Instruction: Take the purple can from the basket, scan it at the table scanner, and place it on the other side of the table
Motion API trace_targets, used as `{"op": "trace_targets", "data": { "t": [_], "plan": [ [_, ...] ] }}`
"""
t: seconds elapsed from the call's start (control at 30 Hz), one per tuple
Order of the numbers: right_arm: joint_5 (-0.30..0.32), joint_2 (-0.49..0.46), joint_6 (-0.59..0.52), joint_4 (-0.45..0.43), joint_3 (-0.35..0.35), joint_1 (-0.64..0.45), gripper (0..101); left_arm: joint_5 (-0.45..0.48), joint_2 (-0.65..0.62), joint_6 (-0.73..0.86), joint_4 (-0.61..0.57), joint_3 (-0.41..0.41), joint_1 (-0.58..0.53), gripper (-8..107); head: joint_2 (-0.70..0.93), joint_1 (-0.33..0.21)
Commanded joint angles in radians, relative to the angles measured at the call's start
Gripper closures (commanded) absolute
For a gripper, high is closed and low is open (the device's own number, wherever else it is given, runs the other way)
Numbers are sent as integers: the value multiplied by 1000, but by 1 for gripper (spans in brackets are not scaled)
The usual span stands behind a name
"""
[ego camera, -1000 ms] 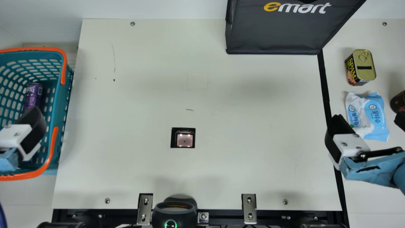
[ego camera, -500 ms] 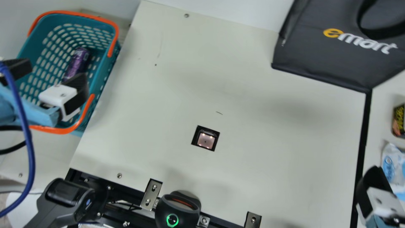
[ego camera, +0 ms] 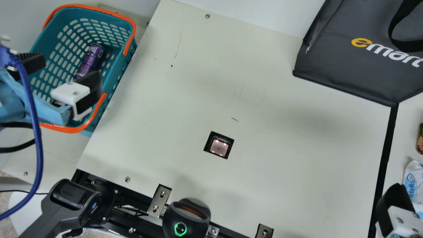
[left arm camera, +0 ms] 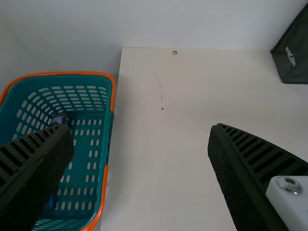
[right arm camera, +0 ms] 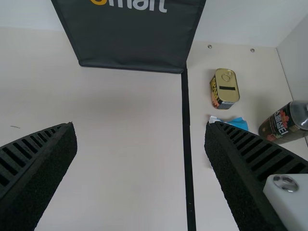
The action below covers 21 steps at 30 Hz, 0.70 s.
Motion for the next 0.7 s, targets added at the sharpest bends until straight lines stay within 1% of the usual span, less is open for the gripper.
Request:
{"op": "trace_targets", "data": {
  "t": [0.0,0.17,0.37,0.67],
  "plan": [
    [0,0,0,0,0,0,6,-4,5,-11,4,-1,10,9,4,-29],
    [0,0,0,0,0,0,6,-20,27,-47,21,-4,59,9,4,-29],
    [0,0,0,0,0,0,6,-48,62,-72,43,5,144,9,4,-29],
    [0,0,0,0,0,0,6,-103,133,-14,13,18,328,9,4,-29]
  ]
}}
